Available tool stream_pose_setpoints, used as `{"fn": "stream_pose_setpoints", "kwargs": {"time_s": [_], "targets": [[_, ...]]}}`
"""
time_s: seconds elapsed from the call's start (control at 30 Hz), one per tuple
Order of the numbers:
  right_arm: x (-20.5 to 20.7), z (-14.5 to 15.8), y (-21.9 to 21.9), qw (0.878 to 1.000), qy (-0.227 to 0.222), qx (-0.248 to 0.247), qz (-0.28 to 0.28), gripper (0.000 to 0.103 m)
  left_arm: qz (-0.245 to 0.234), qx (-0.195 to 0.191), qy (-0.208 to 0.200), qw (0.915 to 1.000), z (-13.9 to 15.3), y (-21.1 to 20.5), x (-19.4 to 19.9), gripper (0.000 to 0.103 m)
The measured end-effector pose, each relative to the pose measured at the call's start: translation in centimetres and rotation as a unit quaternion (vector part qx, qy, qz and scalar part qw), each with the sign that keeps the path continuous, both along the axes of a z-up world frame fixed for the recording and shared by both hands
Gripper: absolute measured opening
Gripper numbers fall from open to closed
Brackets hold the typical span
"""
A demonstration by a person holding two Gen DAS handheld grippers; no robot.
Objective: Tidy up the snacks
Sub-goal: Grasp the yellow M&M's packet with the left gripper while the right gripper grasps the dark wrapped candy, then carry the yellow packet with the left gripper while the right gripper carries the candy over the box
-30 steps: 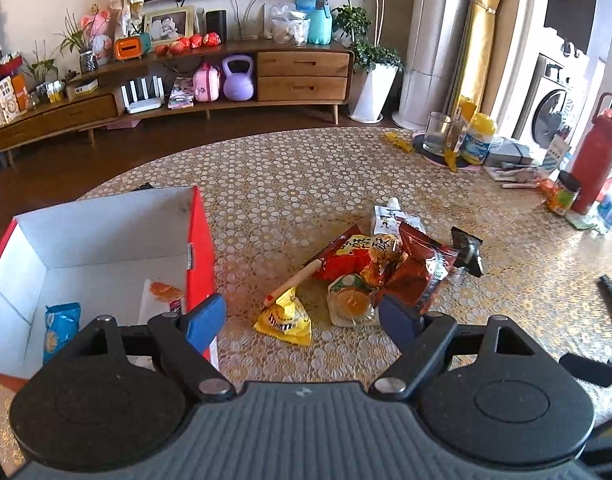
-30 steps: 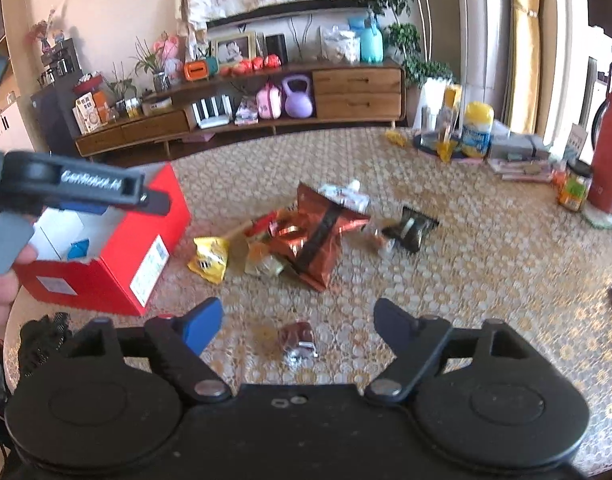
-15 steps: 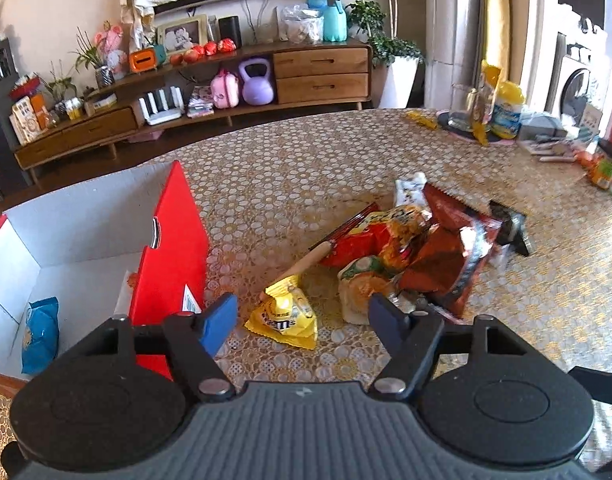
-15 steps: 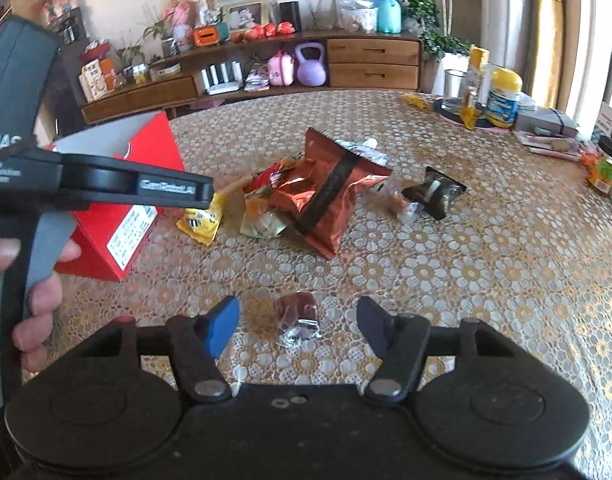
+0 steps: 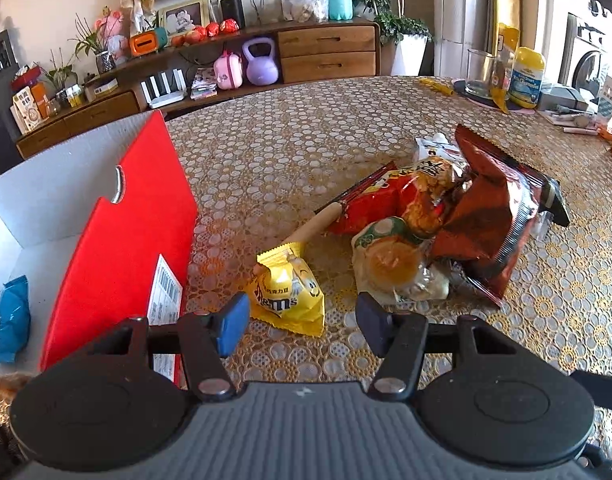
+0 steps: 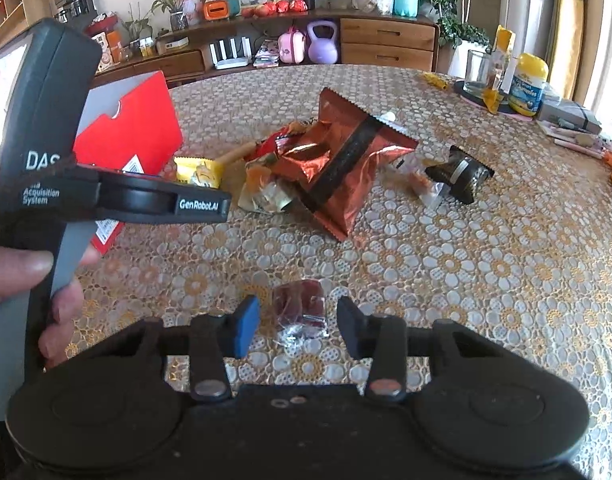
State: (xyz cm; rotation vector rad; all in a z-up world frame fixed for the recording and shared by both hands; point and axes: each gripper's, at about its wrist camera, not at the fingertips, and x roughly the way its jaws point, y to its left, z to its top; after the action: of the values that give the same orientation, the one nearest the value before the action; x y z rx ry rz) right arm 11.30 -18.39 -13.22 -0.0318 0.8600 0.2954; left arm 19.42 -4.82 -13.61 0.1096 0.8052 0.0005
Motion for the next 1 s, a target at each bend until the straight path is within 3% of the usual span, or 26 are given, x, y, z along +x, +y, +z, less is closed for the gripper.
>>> {"fn": "stream_pose_setpoints", "kwargs": {"time_s": [0.17,0.37,0.6,1.0], "targets": [[0.3,-0.7,0.3,1.000,0.005,-0.005,0.010,0.037,0.001,-0.013,0.006,0.9999,-0.7,0.6,0.9,0.058],[0.3,-1.0,0.8,1.000,-0.002,-0.019,0.012,0.035,0.012,-0.017,0.015,0.9997,-1.2,1.3,1.6,0.042],[0.5,-1.3,0.9,0.999,0.002,-0.031,0.008,0.032,0.008,-0.015,0.016,0.9997,-1.0,1.4,1.8,0.031],[-0.6,1.0,0.5,1.000,-0.011,-0.013,-0.005,0.031,0.008,-0.054,0.030,0.9981,1.1,2.2,-0.2,0.029]]}}
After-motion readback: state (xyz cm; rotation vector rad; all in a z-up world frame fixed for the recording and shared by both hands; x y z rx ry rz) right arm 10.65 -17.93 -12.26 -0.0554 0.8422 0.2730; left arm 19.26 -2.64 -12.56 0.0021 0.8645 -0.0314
